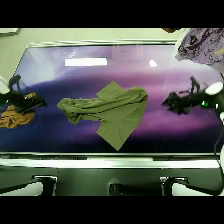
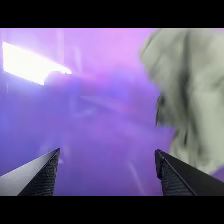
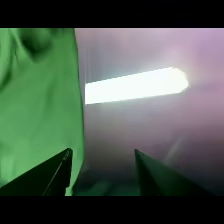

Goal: Fold the clothes and pants, and hang the long-sleeved shirts on hangers.

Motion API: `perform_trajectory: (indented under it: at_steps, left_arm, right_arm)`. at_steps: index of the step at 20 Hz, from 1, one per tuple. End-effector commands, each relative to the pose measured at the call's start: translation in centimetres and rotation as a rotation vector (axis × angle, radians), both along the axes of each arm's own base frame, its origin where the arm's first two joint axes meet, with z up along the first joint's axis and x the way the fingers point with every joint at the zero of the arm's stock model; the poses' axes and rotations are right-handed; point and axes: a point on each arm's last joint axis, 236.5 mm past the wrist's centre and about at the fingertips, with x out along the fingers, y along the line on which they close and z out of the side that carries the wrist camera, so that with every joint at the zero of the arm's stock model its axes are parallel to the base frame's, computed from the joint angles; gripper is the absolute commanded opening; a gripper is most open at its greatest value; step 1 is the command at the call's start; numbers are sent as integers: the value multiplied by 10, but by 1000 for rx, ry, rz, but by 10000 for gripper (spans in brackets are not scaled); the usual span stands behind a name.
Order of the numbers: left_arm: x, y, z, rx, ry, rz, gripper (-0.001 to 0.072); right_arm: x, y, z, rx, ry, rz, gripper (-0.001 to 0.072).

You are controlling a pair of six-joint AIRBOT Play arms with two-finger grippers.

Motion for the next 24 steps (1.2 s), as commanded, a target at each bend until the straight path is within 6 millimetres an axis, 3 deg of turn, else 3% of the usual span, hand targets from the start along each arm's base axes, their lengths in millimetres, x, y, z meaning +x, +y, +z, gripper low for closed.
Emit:
perform_trajectory:
  at_steps: [1,3,6,14,16,19,24]
  left_arm:
    - [-42,-11,-21,-160,40,99,678]
    - [-55,-16,-36,-176,84,104,677]
    - [-58,-16,-43,-176,93,108,677]
    - [-44,-10,-42,-155,31,124,678]
    - [-40,-7,-43,-164,27,188,678]
    - [-6,-10,-46,-268,-71,284,678]
    - [63,-37,-68,-453,-224,360,677]
  right_arm:
    - [-49,54,-30,205,36,-42,475]
    - [-59,84,-50,215,49,-27,481]
    - [-58,116,-64,177,25,-1,481]
    - [-60,159,-102,218,110,-27,473]
    - [-58,158,-104,215,110,-28,268]
    - [-47,163,-91,224,63,20,30]
    - [-39,169,-69,248,25,52,30]
